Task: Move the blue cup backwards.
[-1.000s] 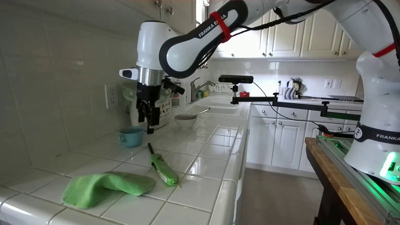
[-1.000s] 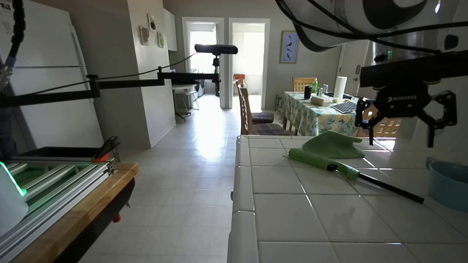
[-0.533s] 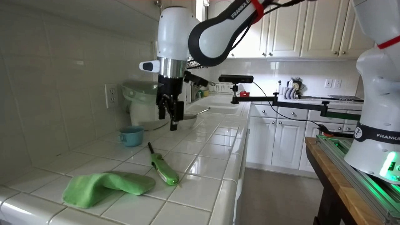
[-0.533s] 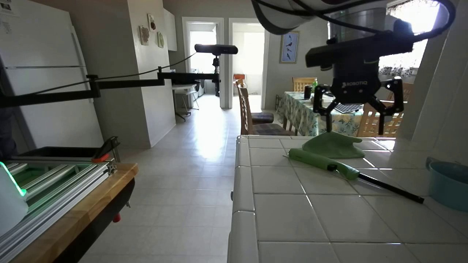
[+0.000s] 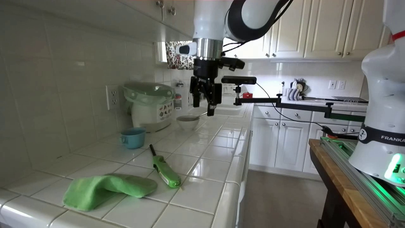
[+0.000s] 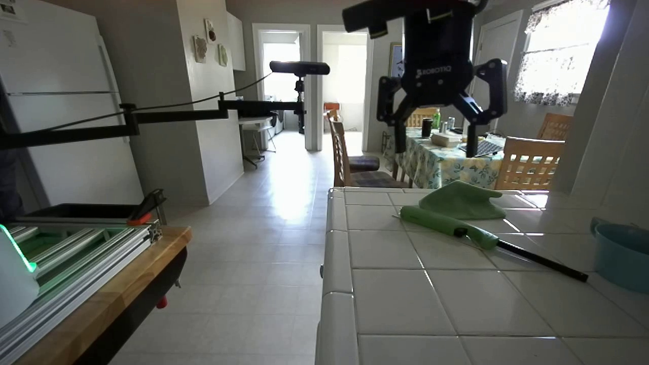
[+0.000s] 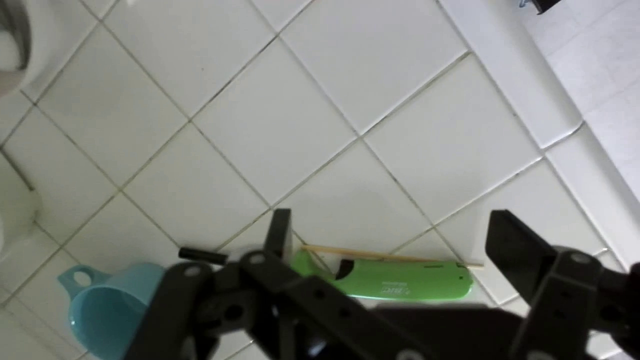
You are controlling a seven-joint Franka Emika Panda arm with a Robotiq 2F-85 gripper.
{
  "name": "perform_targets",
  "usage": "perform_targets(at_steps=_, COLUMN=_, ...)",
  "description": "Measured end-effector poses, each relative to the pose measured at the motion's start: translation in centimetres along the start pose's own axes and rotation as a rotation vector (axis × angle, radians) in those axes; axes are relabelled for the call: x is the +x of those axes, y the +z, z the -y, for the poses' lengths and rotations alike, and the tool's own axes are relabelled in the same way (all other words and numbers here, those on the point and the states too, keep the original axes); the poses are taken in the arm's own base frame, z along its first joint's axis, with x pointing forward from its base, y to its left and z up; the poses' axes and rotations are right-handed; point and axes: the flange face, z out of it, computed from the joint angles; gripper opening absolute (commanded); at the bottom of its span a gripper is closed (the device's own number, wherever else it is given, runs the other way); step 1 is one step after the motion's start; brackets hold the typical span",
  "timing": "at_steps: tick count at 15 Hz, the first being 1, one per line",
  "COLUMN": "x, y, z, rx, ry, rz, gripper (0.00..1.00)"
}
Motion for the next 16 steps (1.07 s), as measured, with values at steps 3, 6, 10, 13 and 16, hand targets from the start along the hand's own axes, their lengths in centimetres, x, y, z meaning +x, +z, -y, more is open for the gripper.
perform_targets(at_steps=3, x=-2.9, y=-2.3, z=1.2, rx=0.042, ry=0.052, rz=-0.018, gripper=1.0)
perform_targets(at_steps=6, x=-6.6, y=-4.8, z=1.4, rx=0.106, ry=0.139, rz=0.011, gripper=1.0)
perform_targets(at_steps=10, x=-11.7, y=-8.8, z=0.9, rx=0.185, ry=0.211, rz=0.112, gripper=1.0)
perform_targets(at_steps=13, x=-14.3, y=-11.8, z=1.5, rx=0.169, ry=0.199, rz=0.205, gripper=1.0)
perform_targets(at_steps=16, x=-15.2, y=-13.0, z=2.5, rx=0.134, ry=0.157, rz=0.282, gripper=1.0)
